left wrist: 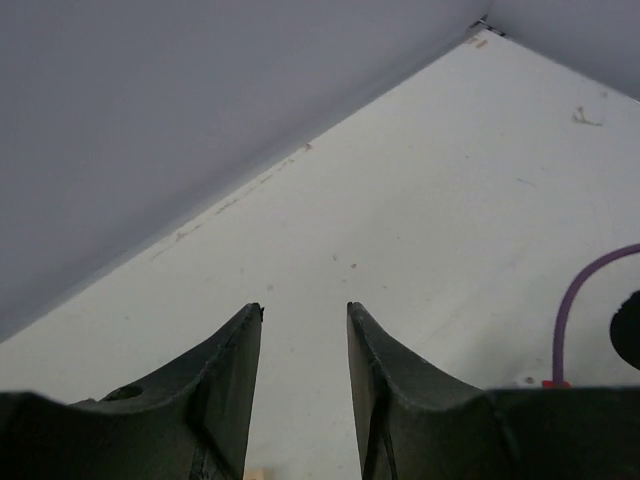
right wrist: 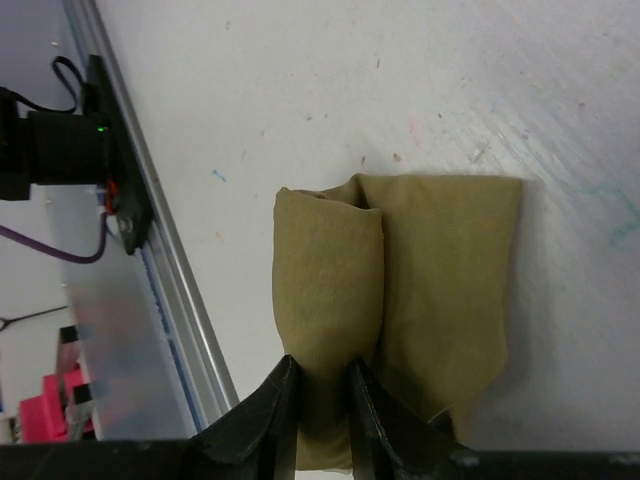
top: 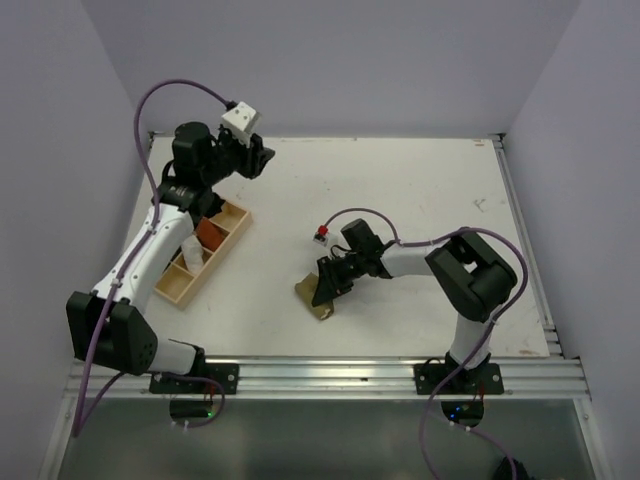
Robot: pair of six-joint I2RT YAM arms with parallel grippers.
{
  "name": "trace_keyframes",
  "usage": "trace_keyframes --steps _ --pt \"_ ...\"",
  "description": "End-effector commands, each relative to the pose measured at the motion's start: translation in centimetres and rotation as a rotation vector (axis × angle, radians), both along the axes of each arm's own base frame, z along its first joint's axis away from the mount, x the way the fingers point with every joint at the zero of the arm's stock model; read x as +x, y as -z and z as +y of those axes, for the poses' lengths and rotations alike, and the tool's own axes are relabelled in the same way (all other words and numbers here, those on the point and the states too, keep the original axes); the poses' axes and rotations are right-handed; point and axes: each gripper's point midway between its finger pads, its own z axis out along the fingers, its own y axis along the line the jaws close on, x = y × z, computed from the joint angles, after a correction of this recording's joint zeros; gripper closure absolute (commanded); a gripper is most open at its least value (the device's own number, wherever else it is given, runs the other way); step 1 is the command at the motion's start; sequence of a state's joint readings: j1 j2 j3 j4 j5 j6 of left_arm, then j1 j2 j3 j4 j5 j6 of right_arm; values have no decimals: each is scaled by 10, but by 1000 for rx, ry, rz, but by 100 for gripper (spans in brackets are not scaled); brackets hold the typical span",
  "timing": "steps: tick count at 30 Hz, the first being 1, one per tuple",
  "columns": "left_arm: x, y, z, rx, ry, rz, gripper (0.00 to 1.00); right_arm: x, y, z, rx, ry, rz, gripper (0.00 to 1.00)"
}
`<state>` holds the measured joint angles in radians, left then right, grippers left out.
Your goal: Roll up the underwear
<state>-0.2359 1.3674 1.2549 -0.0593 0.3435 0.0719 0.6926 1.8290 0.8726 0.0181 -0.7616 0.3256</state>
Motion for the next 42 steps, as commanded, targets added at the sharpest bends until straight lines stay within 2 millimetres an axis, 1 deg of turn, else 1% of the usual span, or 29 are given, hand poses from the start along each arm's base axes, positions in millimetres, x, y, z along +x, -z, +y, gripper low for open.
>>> trace_keyframes --steps 1,2,3,4,5,6,8,9,10,11,12,13,14,15,17,18,20,21,24,27,34,36,39,42 --pt "-19 37 -44 28 341 88 57 -17 26 -2 16 -5 128 76" --pt "-25 45 -48 76 416 68 57 -19 25 -1 31 -5 159 76" --pt "-36 54 -53 102 497 63 58 -21 26 -1 43 -8 179 75" --pt "-54 71 -56 151 599 62 58 -20 28 0 59 -3 185 75" --pt "-62 79 -57 167 625 69 57 -21 30 0 60 8 211 75" --pt "-77 96 -60 172 668 116 56 -22 29 0 71 0 228 75" --pt "-90 112 -61 216 749 116 56 -24 33 1 84 -1 263 75" --pt "-107 127 -59 220 792 194 56 -27 33 1 94 -10 288 75" --pt "-114 140 -62 260 853 194 56 -27 33 2 103 -7 300 74" --pt "-123 150 -64 281 889 227 55 -28 38 0 97 0 320 74" --pt "-131 160 -65 303 914 268 55 -29 39 1 101 0 325 74" --pt "-149 178 -69 330 975 341 55 -28 38 2 109 7 329 73" --pt "-159 185 -71 335 1005 368 56 -30 40 1 108 10 339 73" --pt "-173 198 -72 342 1036 418 56 -29 41 2 116 10 340 73" --pt "-186 207 -74 349 1073 434 56 -31 42 2 114 12 359 73" --pt "-195 212 -77 351 1098 443 55 -30 42 2 113 11 359 73" --pt "-206 218 -79 352 1123 461 55 -32 44 1 103 11 361 73" --pt "-214 227 -79 366 1137 481 55 -33 45 -1 92 12 366 73" --pt "-229 239 -82 364 1178 506 55 -33 48 -2 84 9 363 73" --pt "-236 246 -87 358 1202 503 55 -33 49 -2 80 13 366 73" --pt "-241 271 -100 388 1220 537 55 -34 50 -3 68 10 369 73" --pt "-239 278 -103 394 1213 565 59 -35 50 -4 65 8 368 73" --pt "-242 286 -104 401 1246 579 59 -36 50 -6 61 4 367 73" --pt "-246 295 -100 430 1270 597 63 -37 49 -6 57 2 370 72"
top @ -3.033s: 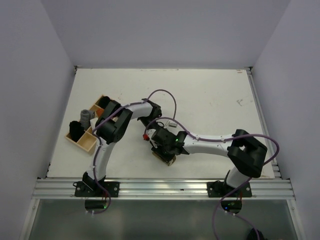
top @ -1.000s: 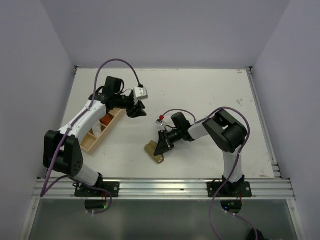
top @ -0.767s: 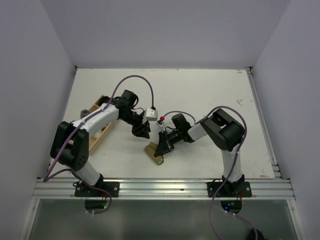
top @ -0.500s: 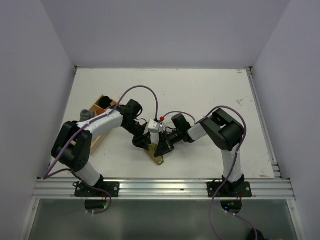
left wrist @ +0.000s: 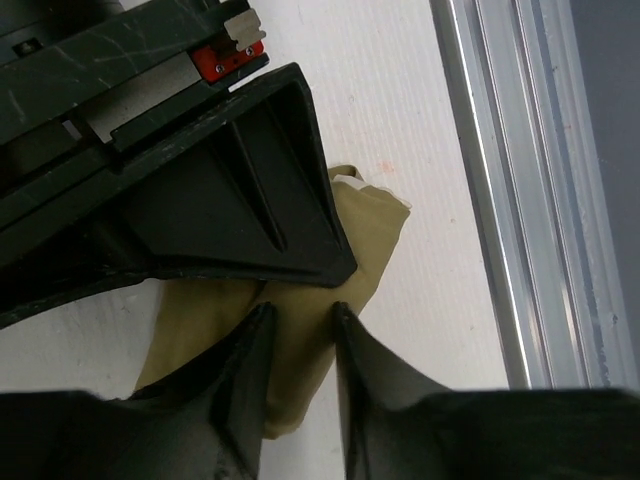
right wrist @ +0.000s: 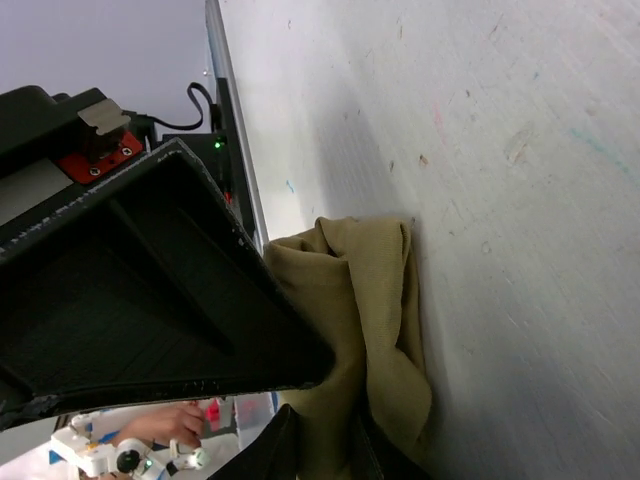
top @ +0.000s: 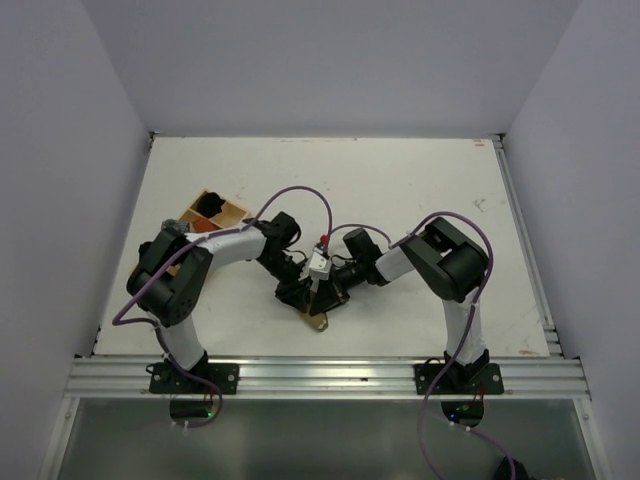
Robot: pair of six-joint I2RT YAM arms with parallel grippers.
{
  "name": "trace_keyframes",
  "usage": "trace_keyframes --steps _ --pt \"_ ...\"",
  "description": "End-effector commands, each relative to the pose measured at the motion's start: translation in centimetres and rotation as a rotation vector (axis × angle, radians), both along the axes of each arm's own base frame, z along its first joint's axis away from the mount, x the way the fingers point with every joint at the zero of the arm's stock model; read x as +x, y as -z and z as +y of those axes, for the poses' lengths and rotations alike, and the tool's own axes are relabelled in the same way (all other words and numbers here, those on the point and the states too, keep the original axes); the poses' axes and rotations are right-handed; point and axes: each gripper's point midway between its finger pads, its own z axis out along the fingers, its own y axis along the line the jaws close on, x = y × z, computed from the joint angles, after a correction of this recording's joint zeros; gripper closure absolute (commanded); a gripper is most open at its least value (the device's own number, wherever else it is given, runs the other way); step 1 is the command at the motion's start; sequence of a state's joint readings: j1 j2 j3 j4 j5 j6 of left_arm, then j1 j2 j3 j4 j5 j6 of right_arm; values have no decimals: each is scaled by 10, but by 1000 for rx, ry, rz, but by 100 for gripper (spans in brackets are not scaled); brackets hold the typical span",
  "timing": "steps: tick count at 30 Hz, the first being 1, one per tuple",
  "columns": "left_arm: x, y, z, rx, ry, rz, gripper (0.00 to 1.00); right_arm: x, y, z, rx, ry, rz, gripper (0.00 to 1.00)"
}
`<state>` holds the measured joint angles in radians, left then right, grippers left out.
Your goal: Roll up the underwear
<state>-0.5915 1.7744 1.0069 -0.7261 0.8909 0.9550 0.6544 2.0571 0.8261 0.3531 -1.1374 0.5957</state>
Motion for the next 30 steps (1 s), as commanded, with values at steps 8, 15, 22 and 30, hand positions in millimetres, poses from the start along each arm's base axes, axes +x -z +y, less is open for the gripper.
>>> trace_keyframes --steps 8,15,22,30 --pt "-1 17 -1 18 96 65 100 -1 26 -25 -247 26 -103 61" --pt "4 26 -6 37 101 129 100 13 10 -65 -491 172 -275 53" --pt "11 24 -13 46 99 160 100 22 -19 -98 -631 393 -493 48" --pt "22 26 -15 126 69 219 100 13 -66 -104 -749 535 -808 47"
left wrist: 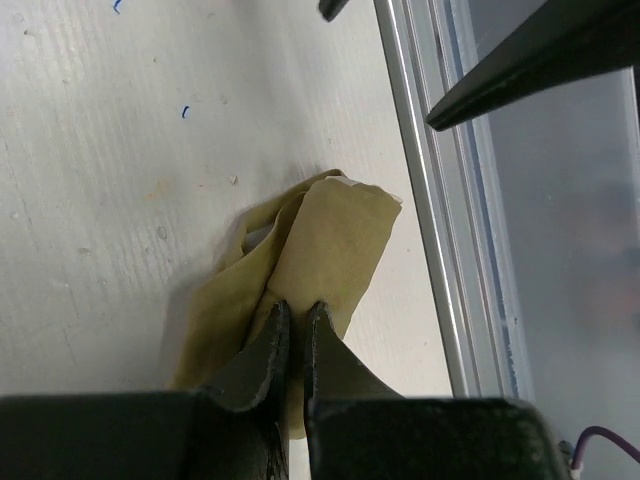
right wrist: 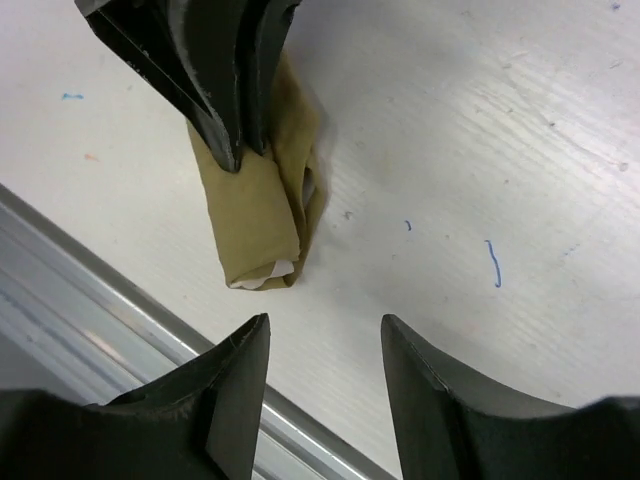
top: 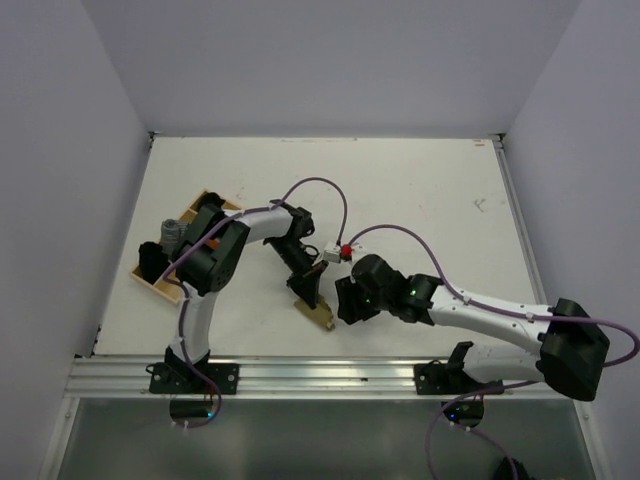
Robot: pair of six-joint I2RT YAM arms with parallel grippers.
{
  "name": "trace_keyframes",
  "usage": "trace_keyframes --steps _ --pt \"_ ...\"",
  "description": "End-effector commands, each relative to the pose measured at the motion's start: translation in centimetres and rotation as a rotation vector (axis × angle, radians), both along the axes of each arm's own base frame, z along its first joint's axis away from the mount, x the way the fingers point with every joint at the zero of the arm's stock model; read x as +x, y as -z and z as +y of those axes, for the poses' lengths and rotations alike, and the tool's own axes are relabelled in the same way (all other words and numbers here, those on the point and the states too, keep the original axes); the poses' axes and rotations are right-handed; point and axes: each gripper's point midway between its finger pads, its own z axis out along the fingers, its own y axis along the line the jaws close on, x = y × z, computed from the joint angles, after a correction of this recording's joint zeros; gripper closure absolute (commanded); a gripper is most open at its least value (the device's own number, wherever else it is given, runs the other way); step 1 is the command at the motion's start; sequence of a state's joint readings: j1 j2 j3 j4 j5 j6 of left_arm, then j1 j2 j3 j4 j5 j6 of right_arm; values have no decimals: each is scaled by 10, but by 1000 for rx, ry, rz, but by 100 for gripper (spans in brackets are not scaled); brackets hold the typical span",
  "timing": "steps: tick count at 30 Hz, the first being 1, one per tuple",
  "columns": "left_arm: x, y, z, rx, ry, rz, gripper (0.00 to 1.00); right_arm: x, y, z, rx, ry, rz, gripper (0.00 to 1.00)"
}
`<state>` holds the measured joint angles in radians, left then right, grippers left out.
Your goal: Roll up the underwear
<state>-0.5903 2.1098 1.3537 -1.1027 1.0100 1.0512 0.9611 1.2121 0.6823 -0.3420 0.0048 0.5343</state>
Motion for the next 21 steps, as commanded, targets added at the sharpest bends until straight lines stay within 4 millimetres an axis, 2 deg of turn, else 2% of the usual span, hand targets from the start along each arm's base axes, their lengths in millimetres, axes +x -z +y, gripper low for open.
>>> trace_keyframes --steps 1,3,6,7,9,10,11,13,15,16,17,21 --pt "18 25 4 68 34 -81 100 17 -16 -16 -132 127 -172 47" --pt "18 26 2 78 27 -59 100 11 -16 -14 -187 100 -211 47" --pt "17 27 0 87 25 -31 100 9 -26 1 -210 36 -266 46" --pt "19 26 -2 84 26 -31 100 6 -28 13 -222 -13 -282 46" --pt "19 26 -4 87 22 -13 100 7 -26 17 -291 -93 -317 45" --pt "19 26 -4 87 24 -11 100 5 -30 28 -281 -148 -312 45" --pt "22 26 -5 86 23 -12 100 5 -22 33 -309 -195 -306 44" --pt "23 27 -5 92 24 -13 100 2 -20 44 -324 -311 -311 44" --pt "21 29 -5 90 26 -1 100 2 -6 47 -391 -410 -305 44" --pt "20 30 -6 88 27 4 100 2 -7 53 -397 -439 -303 44" --pt "19 30 -6 84 23 13 100 1 6 54 -435 -475 -278 44" --pt "18 31 -7 76 22 18 100 -2 18 64 -469 -589 -256 44"
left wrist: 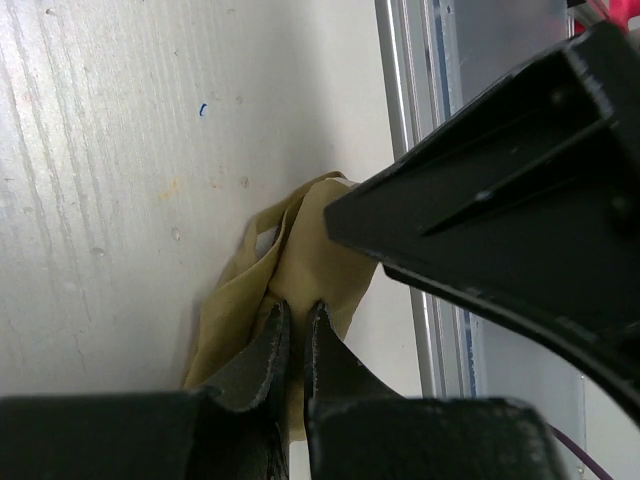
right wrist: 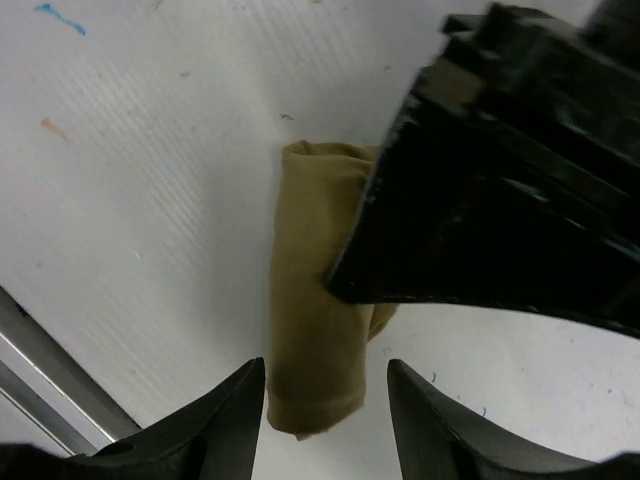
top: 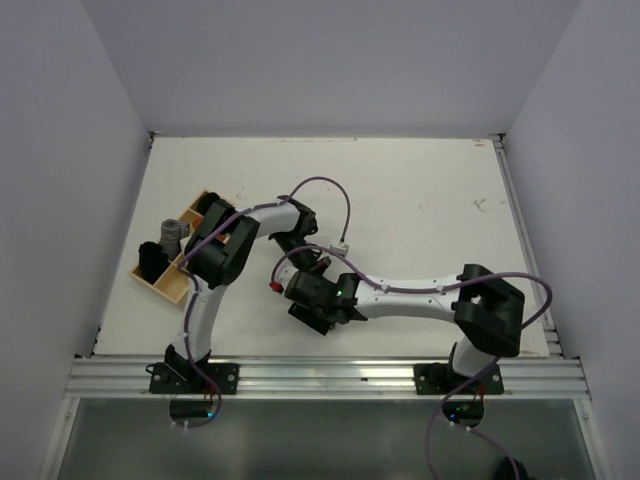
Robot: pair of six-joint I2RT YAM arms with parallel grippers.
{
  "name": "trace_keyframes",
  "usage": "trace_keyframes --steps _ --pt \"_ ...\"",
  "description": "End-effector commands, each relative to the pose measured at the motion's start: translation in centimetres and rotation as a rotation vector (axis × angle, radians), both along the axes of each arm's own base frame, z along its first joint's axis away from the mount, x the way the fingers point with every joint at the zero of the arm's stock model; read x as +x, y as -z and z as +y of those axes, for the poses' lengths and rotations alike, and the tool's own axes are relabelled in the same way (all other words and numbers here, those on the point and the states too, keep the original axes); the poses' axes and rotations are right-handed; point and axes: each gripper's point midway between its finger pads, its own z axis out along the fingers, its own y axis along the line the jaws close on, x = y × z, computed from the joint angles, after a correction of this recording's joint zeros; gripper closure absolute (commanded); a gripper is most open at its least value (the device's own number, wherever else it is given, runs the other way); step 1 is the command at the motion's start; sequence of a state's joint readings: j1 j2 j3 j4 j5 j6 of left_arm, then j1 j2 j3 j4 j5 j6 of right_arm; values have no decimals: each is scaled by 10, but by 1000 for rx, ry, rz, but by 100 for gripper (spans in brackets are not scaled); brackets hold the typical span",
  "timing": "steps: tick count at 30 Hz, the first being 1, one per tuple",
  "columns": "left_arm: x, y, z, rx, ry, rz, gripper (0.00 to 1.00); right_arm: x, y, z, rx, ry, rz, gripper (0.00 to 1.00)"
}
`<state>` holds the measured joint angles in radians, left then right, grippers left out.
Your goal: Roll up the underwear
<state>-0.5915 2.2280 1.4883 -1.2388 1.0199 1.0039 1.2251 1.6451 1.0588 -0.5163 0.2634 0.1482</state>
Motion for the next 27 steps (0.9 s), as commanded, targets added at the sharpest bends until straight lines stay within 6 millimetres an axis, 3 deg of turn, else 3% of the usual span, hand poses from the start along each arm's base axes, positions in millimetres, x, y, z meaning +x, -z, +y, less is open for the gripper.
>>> trace_keyframes --steps 1,7,16,27 --pt "14 30 -2 -13 52 -114 100 -1 -1 12 -44 -140 16 44" --pt "16 29 -2 -4 54 -118 100 7 17 15 -62 -76 52 43" --pt "15 30 -2 5 61 -113 100 24 21 3 -106 -20 2 42" --pt "17 31 -1 10 62 -116 100 34 26 7 -15 -16 89 39"
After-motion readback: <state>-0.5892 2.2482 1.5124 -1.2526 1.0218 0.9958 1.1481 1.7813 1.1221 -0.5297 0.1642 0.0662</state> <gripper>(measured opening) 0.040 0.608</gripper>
